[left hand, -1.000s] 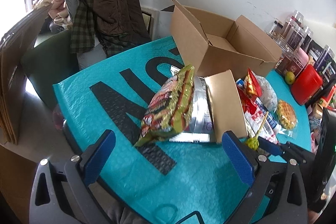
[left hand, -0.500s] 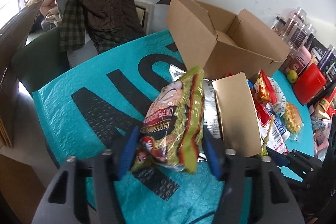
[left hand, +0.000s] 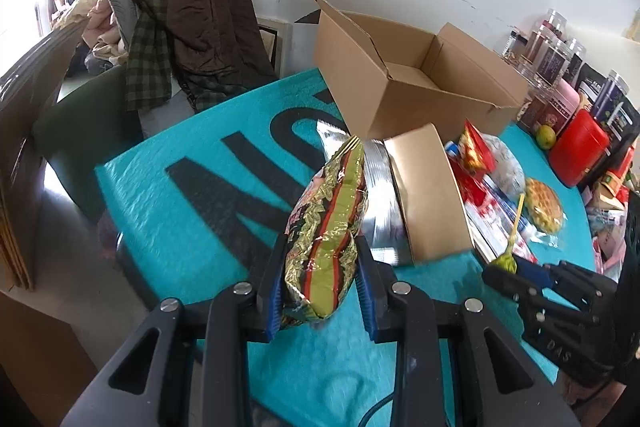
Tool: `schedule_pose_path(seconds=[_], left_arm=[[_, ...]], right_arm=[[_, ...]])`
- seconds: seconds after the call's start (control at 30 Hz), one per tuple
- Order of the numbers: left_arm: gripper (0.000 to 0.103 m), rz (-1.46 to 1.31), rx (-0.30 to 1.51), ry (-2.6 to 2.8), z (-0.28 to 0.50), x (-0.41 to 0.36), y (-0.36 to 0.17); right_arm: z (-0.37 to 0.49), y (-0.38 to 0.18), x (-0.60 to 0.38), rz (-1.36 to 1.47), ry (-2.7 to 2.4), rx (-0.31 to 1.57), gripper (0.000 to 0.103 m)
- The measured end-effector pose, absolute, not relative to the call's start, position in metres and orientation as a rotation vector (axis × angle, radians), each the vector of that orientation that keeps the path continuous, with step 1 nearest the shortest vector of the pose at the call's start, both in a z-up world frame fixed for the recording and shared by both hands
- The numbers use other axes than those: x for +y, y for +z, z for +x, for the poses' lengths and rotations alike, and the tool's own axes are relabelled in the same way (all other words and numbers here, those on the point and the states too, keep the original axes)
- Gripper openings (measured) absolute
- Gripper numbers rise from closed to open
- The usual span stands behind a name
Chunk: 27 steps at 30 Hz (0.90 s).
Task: Organize snacks
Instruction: 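Grasp the green-gold wafer bag with the left tool while the right tool grasps the yellow lollipop, then lift the wafer bag and lollipop and carry both over the cardboard box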
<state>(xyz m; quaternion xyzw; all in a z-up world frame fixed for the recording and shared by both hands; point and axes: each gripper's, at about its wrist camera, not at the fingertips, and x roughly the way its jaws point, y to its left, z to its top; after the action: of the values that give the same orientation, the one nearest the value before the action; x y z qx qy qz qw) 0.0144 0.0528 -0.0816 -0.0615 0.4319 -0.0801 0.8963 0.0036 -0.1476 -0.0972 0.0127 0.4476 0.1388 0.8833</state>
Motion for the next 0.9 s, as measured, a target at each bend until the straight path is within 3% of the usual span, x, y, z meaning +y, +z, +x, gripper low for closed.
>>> schedule_pose_path(seconds=[0.43, 0.9], left_arm=[[0.03, -0.112, 0.929, -0.255, -0.041, 0.024, -0.077], [0.032, -0.017, 0.927, -0.334, -0.037, -0.016, -0.091]], right_arm=[[-0.037, -0.089, -0.165, 0.036, 0.289, 0.896, 0.026], [-0.054, -0.098, -0.189, 0.061, 0.23, 0.929, 0.026]])
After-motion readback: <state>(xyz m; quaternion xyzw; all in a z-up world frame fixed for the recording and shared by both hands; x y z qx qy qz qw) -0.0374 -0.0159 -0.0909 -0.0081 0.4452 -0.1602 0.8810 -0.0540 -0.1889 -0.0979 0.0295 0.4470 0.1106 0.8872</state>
